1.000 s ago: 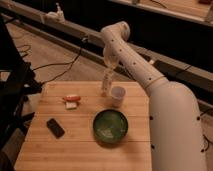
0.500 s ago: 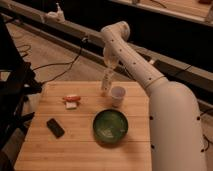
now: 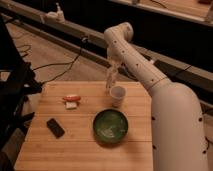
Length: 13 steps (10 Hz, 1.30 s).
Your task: Stand the bottle upright
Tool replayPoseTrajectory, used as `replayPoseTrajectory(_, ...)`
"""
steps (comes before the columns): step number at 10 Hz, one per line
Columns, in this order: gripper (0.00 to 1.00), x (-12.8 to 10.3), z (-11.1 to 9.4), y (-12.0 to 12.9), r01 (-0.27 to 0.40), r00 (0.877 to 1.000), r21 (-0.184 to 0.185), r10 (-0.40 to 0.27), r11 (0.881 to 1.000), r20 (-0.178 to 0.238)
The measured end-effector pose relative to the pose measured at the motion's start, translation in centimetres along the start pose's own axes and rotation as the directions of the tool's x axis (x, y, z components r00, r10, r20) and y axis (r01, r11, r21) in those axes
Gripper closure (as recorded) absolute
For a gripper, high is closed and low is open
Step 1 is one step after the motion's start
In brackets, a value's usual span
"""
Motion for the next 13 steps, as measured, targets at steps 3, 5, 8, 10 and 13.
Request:
replayPoseTrajectory(3, 0.95, -0.3, 1.4, 0.4, -0.027, 1.000, 0.013, 0.027, 1.000, 0.005)
replayPoseTrajectory(5, 0.76, -0.8, 2.4, 0.5, -0.042, 0.999, 0.020, 0.041, 0.999, 0.019)
replayPoseTrajectory(8, 0.45, -1.6, 3.4, 0.5, -0.051, 0.998, 0.026, 0.050, 0.998, 0.037)
replayPoseTrajectory(10, 0.28, -2.0, 3.7, 0.4, -0.049, 0.998, 0.027, 0.048, 0.998, 0.045)
replayPoseTrajectory(13, 0.25, -2.8, 3.8, 0.3, -0.041, 0.997, 0.019, 0.039, 0.999, 0.061)
